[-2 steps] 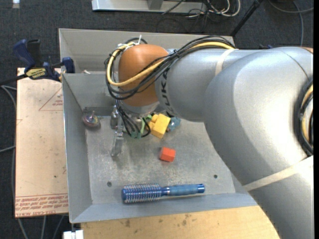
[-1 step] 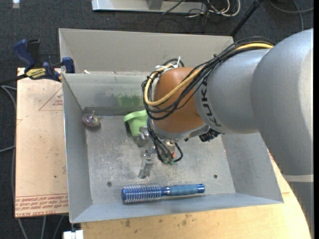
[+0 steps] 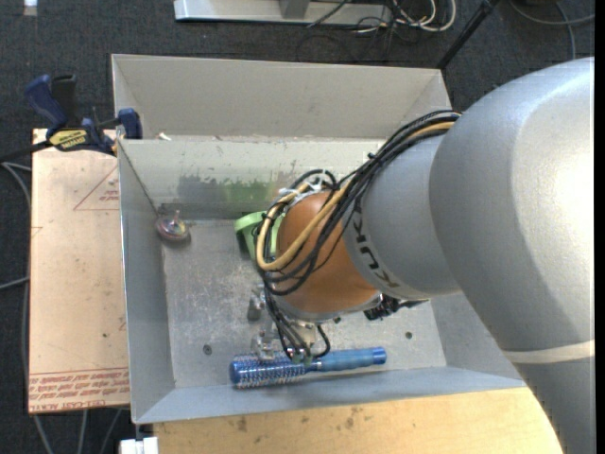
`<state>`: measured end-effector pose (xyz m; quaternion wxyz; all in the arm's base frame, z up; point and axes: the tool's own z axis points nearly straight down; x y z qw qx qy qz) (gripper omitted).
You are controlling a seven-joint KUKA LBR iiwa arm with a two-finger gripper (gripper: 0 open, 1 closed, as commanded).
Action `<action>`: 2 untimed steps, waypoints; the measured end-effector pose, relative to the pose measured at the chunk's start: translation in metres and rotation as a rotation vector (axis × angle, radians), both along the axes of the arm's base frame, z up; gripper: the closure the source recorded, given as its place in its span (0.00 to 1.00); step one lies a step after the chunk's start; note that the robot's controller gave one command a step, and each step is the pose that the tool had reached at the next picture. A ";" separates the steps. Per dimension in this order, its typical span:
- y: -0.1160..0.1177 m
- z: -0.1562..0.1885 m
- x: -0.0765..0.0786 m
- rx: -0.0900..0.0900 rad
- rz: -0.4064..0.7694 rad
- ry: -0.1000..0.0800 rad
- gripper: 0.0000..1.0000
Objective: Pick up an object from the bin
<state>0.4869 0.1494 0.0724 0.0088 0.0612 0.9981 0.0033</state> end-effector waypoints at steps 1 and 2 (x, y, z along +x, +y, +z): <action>-0.002 -0.003 -0.004 -0.004 -0.002 0.018 1.00; 0.008 0.000 0.021 -0.005 0.105 0.015 1.00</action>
Offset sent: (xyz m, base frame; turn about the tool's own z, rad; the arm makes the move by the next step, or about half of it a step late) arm 0.0000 0.0000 0.0000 0.0000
